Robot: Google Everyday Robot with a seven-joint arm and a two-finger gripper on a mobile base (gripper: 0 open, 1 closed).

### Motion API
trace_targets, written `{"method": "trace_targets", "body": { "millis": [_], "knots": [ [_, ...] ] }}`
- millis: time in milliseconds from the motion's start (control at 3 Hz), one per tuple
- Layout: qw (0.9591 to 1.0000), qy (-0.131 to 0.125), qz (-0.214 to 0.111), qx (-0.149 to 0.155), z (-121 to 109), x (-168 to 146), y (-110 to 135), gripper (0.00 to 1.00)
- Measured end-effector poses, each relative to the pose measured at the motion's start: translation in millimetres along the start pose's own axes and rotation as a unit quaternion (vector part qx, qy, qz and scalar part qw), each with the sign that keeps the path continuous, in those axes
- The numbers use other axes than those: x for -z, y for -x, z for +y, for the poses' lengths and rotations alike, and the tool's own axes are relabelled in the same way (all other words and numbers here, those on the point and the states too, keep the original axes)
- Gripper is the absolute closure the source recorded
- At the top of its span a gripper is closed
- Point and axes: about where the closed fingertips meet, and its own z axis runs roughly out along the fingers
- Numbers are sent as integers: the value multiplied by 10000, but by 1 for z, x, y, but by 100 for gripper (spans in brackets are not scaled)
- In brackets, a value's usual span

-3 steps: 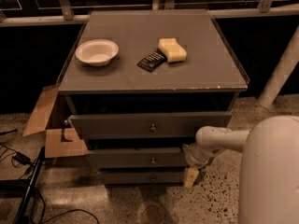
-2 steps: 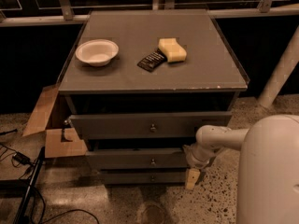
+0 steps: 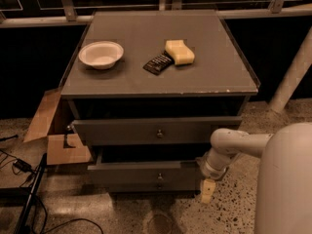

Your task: Open middle drawer

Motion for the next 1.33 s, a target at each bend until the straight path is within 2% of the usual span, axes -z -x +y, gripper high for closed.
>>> {"method": "trace_targets", "body": {
  "millis": [333,667,1000,1333],
  "knots": [
    [9994,344,-21,-1,21,13,-4,0],
    [9965,829,-108,-12,45,20,-9,0],
    [9888,1478,-185,-30,71,24,-17,0],
    [9855,1685,-222,-24,78,31,-17,0]
  ]
}}
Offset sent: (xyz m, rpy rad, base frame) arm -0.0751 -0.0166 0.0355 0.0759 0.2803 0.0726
